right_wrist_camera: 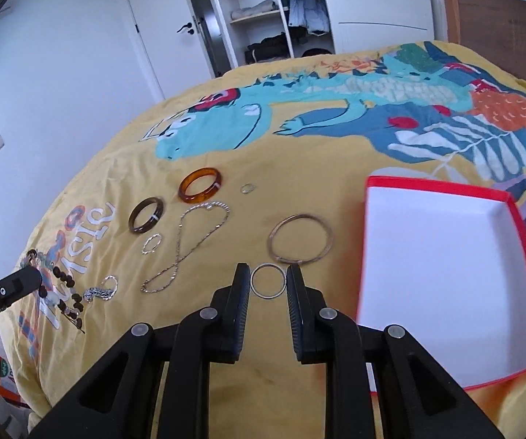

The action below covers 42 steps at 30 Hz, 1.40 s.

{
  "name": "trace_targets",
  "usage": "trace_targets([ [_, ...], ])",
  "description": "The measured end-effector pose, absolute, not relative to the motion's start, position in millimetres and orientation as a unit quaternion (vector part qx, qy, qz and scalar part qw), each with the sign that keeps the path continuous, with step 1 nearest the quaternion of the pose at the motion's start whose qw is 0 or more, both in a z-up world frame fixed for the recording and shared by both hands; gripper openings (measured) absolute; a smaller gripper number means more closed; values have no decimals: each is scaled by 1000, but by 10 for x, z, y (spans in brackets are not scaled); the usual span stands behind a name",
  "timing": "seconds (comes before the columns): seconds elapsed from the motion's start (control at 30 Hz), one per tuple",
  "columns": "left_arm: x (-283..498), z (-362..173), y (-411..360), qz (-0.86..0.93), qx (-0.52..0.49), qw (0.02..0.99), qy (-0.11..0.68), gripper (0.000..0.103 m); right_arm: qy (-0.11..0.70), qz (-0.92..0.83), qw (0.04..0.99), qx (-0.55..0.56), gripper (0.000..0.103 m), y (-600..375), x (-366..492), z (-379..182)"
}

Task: Organize jewelry
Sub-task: 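Carry the bracelet toward the red box with the left gripper while the right grasps a small silver ring, then lower bracelet and ring into the red box and open both grippers, then withdraw both grippers from the red box back over the jewelry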

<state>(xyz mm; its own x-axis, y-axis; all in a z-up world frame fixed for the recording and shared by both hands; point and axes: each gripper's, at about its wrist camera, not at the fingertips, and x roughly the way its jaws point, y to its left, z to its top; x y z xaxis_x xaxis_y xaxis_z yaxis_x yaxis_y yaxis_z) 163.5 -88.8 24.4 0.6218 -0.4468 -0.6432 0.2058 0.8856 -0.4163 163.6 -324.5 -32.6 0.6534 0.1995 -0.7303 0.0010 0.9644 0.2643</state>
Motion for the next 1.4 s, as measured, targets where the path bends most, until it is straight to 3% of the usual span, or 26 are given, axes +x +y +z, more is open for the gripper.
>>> trace_targets([
  [0.3,2051,348,-2485,-300,-120,856,404,7,426,-41,896,117,20,-4386,1263,-390],
  [0.53,2194,-275,-3398,-305,-44,832,462,7,452,-74,881,119,20,-4799,1203,-733],
  [0.77,2122,-854,-3496,-284,13,812,510,7,492,-58,864,92,20,-4759,1276,-968],
  [1.13,2051,-958,-3528,-269,44,816,510,9,522,-73,846,79,22,-4787,1230,-1096],
  [1.27,2022,-854,-3501,-272,39,822,498,28,512,-72,851,91,33,-4794,1198,-1039],
  [1.4,1943,-628,-3453,-282,38,833,475,31,491,-73,862,101,37,-4797,1127,-897],
])
